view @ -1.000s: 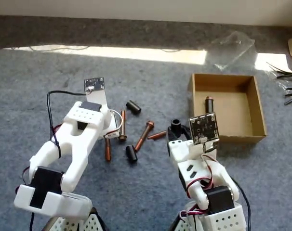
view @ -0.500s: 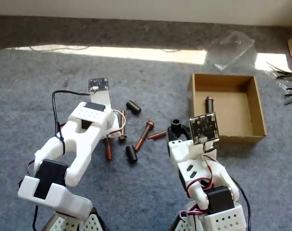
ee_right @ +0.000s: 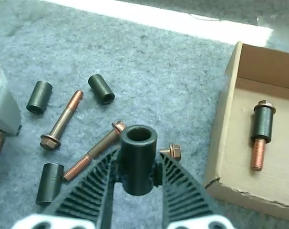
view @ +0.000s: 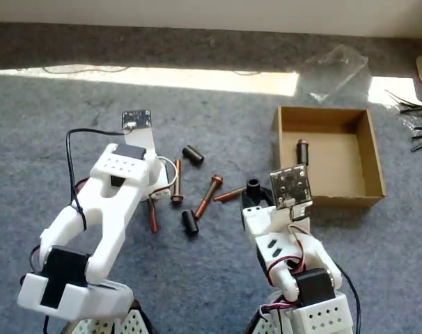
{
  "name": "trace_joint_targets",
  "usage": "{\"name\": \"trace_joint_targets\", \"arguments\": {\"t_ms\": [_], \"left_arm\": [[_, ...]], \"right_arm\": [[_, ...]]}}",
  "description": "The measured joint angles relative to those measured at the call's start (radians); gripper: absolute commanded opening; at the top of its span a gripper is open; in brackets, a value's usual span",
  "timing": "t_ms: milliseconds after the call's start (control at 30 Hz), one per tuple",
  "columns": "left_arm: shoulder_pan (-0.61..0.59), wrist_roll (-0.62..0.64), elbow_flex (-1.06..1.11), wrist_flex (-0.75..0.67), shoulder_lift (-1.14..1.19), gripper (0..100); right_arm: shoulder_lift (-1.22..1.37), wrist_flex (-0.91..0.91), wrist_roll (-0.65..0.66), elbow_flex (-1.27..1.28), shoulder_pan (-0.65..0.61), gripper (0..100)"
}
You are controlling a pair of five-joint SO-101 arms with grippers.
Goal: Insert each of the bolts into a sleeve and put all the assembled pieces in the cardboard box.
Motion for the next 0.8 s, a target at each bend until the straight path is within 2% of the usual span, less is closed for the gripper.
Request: {"name": "trace_joint_targets", "arguments": {"t_ms": [133,233,400,467,600,800], "left_arm": [[0.003,0.0,0.0,0.043,-0.064,3],[0.002,-0.018,0.0,0.071,-0.109,2],[0.002,-0.167,0.035,0.075,-0.18,1],[0.002,-0.189,0.055,0.061,-0.209,1],[0.002,-0.199,0.118,0.012,-0.278,1],[0.003,-0.201,0.207,-0.051,-0.39,1]], "right_arm": [[0.0,-0.046,0.0,0.012,-0.011,0.5],[-0.003,-0.084,0.0,0.054,-0.069,0.5],[-0.003,-0.091,0.0,0.078,-0.091,0.5],[-0.003,-0.11,0.0,0.078,-0.097,0.5],[-0.003,-0.244,0.0,0.092,-0.101,0.5],[-0.003,-0.411,0.0,0.206,-0.176,0.5]]}}
